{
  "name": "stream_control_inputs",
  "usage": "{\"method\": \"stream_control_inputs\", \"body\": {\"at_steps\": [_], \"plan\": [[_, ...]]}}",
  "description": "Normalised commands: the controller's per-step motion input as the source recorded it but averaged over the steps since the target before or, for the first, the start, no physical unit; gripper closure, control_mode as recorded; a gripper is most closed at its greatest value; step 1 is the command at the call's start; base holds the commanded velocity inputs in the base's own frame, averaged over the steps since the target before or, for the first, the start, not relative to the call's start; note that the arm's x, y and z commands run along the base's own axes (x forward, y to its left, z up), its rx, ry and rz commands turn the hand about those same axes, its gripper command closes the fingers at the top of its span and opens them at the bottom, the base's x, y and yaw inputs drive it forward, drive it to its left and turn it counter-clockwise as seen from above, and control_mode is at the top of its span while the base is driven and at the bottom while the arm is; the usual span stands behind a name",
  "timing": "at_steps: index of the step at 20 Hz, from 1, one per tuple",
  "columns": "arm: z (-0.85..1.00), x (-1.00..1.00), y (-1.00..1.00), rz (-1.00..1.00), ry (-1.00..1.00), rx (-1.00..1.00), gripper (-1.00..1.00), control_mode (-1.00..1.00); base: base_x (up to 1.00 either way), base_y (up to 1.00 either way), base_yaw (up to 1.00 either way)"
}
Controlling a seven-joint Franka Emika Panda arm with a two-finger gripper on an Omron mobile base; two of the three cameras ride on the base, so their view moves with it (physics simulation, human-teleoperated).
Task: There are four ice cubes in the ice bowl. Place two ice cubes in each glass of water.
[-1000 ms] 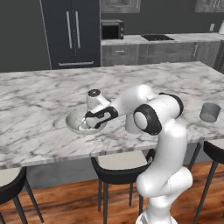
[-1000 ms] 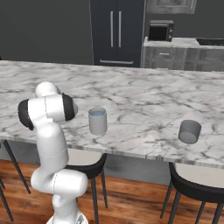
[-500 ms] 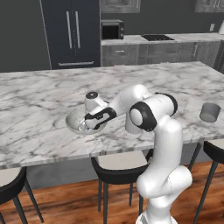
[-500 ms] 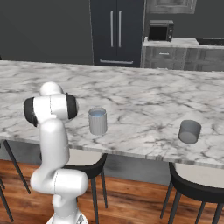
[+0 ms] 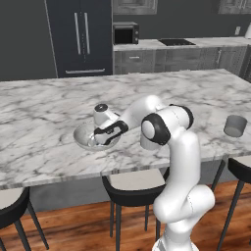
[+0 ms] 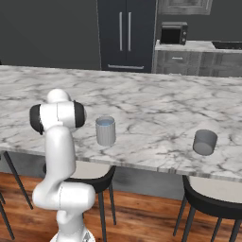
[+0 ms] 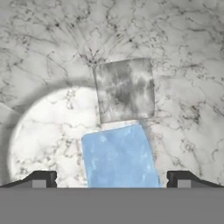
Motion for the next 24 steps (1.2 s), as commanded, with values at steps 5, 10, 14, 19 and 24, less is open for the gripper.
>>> {"method": "stream_control_inputs", "body": {"at_steps": [5, 10, 14, 19, 24], "plan": [[-0.15, 0.21, 0.09, 0.00, 0.00, -0.01, -1.00, -1.00, 0.00, 0.00, 0.00], [-0.21, 0.06, 0.08, -0.01, 0.02, -0.03, 1.00, -1.00, 0.00, 0.00, 0.00], [-0.27, -0.03, -0.03, -0.14, 0.16, -0.01, 1.00, -1.00, 0.00, 0.00, 0.00], [-0.14, -0.03, -0.07, -0.22, 0.11, 0.00, 1.00, -1.00, 0.00, 0.00, 0.00], [0.35, -0.34, -0.02, -0.21, -0.09, 0.00, 1.00, -1.00, 0.00, 0.00, 0.00]]}}
